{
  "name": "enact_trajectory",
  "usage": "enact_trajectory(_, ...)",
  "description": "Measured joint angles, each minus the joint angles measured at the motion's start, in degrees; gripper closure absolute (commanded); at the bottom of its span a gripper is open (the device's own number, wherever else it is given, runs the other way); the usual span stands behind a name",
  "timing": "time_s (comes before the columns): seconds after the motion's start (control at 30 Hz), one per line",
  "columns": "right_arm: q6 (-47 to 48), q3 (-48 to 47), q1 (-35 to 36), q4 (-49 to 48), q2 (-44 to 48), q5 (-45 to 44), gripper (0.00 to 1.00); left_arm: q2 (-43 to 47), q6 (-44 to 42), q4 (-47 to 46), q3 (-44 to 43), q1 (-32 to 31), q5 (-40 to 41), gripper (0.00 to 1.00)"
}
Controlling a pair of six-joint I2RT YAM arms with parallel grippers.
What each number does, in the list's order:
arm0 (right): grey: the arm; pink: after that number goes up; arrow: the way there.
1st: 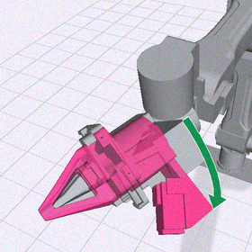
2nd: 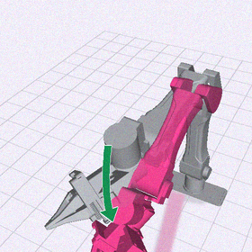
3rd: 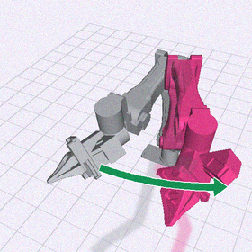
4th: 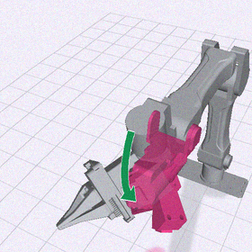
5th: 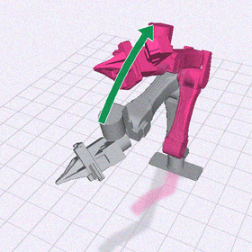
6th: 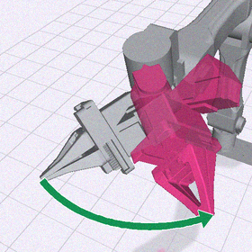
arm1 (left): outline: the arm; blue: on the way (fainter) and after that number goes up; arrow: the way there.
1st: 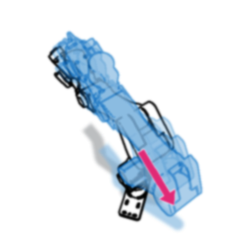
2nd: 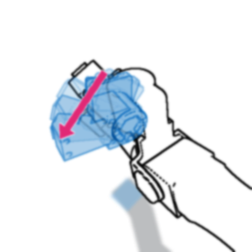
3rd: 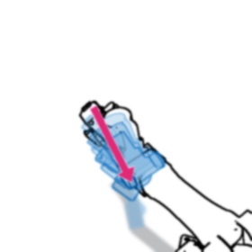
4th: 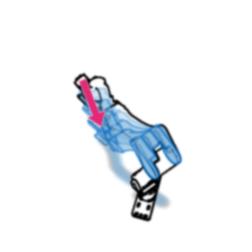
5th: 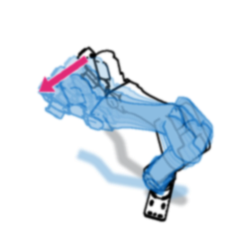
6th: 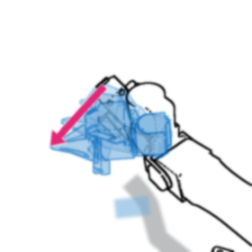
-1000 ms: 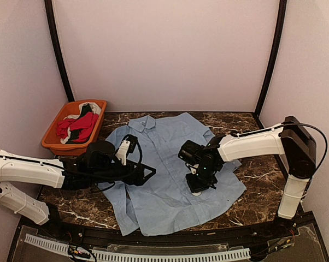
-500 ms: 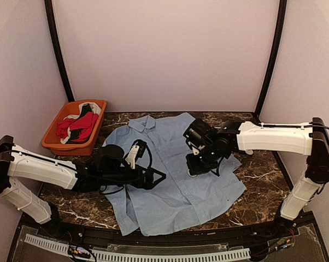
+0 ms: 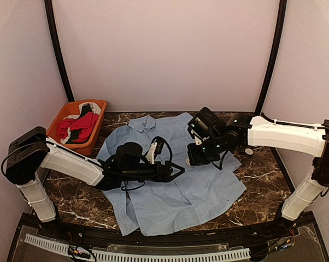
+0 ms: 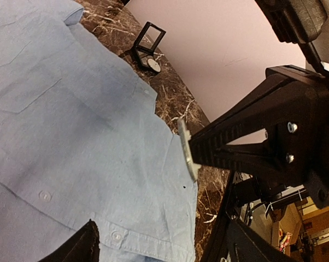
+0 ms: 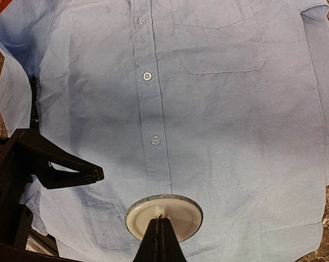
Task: Pin the brooch onto the clothing
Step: Pass from the right arm to the left
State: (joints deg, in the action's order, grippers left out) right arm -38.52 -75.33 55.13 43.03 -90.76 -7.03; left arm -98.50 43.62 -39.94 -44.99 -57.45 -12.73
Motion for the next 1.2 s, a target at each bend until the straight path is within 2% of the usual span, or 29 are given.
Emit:
enact_trajectory(0.17, -0.9, 0.0, 1.1, 0.4, 0.0, -1.4, 1.0, -1.7, 2.6, -2.5, -3.5, 0.0, -0.2, 0.43)
enact_trajectory(0.43, -1.7, 0.0, 2.3, 0.7, 0.0, -2.7, 1.0, -4.6, 5.2, -5.7, -7.9, 0.1, -1.4, 0.59)
enact_trajectory(0.7, -2.3, 0.0, 2.4, 0.8, 0.0, -3.5, 1.0, -6.6, 7.5, -6.3, -8.0, 0.1, -2.0, 0.61)
enact_trajectory(0.87, -2.3, 0.0, 2.4, 0.8, 0.0, -3.6, 1.0, -6.6, 8.1, -6.9, -7.9, 0.1, -2.0, 0.74)
enact_trajectory(1.03, -2.4, 0.0, 2.5, 0.8, 0.1, -3.8, 1.0, -6.6, 8.7, -7.6, -7.8, 0.1, -2.1, 0.77)
enact_trajectory(1.2, -2.5, 0.0, 2.5, 0.8, 0.4, -4.0, 1.0, -6.6, 9.2, -8.0, -7.4, 0.2, -2.1, 0.69)
